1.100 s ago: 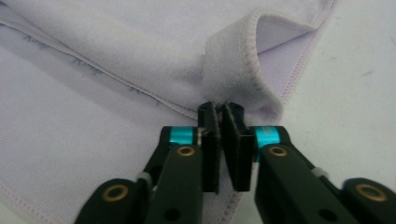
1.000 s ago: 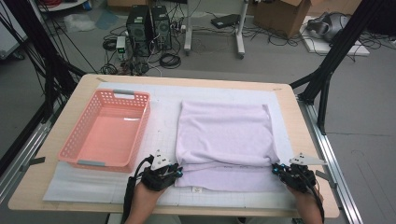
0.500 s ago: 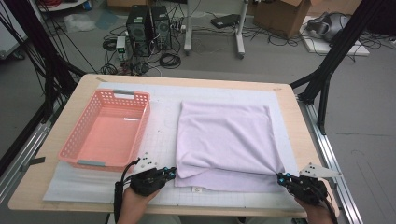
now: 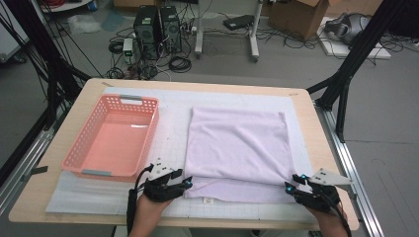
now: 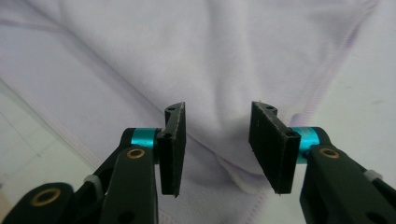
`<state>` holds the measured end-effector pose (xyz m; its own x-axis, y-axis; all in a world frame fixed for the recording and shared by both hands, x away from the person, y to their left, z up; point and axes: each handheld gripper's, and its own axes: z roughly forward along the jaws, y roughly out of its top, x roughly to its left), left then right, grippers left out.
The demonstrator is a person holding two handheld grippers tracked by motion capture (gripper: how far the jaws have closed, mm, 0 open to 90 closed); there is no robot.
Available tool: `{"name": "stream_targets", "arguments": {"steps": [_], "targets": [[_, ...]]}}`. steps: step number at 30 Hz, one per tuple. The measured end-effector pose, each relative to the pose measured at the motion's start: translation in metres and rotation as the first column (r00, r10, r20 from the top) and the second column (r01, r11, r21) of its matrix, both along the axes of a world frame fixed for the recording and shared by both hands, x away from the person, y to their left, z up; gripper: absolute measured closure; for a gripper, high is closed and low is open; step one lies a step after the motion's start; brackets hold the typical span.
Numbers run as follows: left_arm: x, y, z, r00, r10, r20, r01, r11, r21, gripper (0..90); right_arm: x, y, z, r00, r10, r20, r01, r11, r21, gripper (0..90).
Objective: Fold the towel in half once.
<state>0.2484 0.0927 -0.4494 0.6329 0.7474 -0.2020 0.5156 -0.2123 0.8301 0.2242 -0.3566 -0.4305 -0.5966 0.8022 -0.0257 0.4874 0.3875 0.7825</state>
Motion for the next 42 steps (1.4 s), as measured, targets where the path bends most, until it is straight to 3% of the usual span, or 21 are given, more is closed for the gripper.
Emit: {"name": "stream_targets", "arguments": {"steps": [2,3,4,5,6,7,9,10,13,16,19,21,24,26,33,35,38,42], "targets": [[0.001,-0.006,-0.002,0.9999,-0.014,-0.008,0.015,0.9994,0.033,56.4,0.006,0.007,-0.006,0.9999,0.015,-0.004,-0.015,0.997,-0.071,58.2],[0.002,-0.008,-0.002,0.9997,-0.020,-0.016,0.020,0.9983,0.054,66.0,0.013,0.009,-0.009,0.9997,0.023,-0.012,-0.024,0.994,-0.104,73.1],[0.002,-0.010,-0.002,0.9997,-0.020,-0.012,0.021,0.9972,0.073,72.2,0.017,0.008,-0.009,0.9990,0.033,-0.030,-0.035,0.996,-0.082,79.3],[0.002,-0.012,-0.002,0.9997,-0.025,-0.005,0.025,0.9970,0.074,72.2,0.017,0.008,-0.009,0.9990,0.033,-0.030,-0.035,0.996,-0.082,79.3],[0.003,-0.013,-0.002,0.9995,-0.030,-0.004,0.030,0.9964,0.079,79.4,0.021,0.007,-0.008,0.9987,0.030,-0.042,-0.033,0.998,-0.054,82.2],[0.004,-0.014,-0.002,0.9996,-0.028,-0.004,0.028,0.9963,0.081,84.5,0.030,0.003,-0.005,0.9979,0.008,-0.064,-0.008,1.000,0.007,82.7],[0.007,-0.014,-0.002,0.9995,-0.030,-0.009,0.031,0.9968,0.073,85.0,0.035,0.001,-0.004,0.9977,-0.007,-0.067,0.010,0.999,0.035,82.7],[0.009,-0.014,-0.002,0.9997,-0.025,-0.007,0.025,0.9976,0.065,85.4,0.045,-0.002,-0.005,0.9945,-0.037,-0.098,0.044,0.997,0.068,81.6],[0.013,-0.011,-0.001,1.0000,-0.005,-0.001,0.005,0.9994,0.034,85.4,0.054,-0.002,-0.006,0.9928,-0.070,-0.097,0.079,0.993,0.086,79.1],[0.021,-0.010,0.002,1.0000,0.005,0.006,-0.005,0.9997,0.023,85.1,0.065,0.002,-0.008,0.9847,-0.140,-0.104,0.151,0.984,0.100,69.3],[0.027,-0.011,0.001,0.9997,0.023,0.003,-0.023,0.9996,0.018,83.7,0.070,0.008,-0.008,0.9775,-0.199,-0.070,0.204,0.976,0.070,62.7],[0.029,-0.011,-0.001,0.9997,0.025,-0.006,-0.025,0.9996,0.014,81.7,0.068,0.009,-0.008,0.9769,-0.206,-0.056,0.210,0.976,0.063,60.3],[0.028,-0.010,-0.001,0.9999,0.015,-0.004,-0.015,0.9999,0.006,81.0,0.059,0.003,-0.007,0.9801,-0.192,-0.050,0.197,0.975,0.104,59.5],[0.028,-0.010,-0.001,0.9999,0.007,-0.007,-0.007,0.9999,0.011,83.6,0.051,-0.004,-0.005,0.9786,-0.201,-0.044,0.205,0.969,0.139,59.4],[0.028,-0.011,-0.001,1.0000,-0.004,-0.008,0.004,1.0000,0.003,84.8,0.019,-0.027,0.004,0.9780,-0.208,-0.004,0.206,0.966,0.156,69.1],[0.027,-0.011,-0.001,1.0000,-0.003,-0.009,0.003,1.0000,0.002,84.7,0.011,-0.032,0.005,0.9807,-0.195,-0.002,0.193,0.970,0.147,74.7],[0.027,-0.011,-0.001,1.0000,-0.001,-0.010,0.001,1.0000,-0.001,84.7,0.004,-0.032,0.001,0.9907,-0.128,-0.045,0.133,0.983,0.130,79.2],[0.027,-0.010,-0.001,1.0000,-0.003,-0.008,0.003,1.0000,0.001,84.7,0.006,-0.020,-0.008,0.9951,-0.084,-0.054,0.088,0.993,0.083,72.1]]}}
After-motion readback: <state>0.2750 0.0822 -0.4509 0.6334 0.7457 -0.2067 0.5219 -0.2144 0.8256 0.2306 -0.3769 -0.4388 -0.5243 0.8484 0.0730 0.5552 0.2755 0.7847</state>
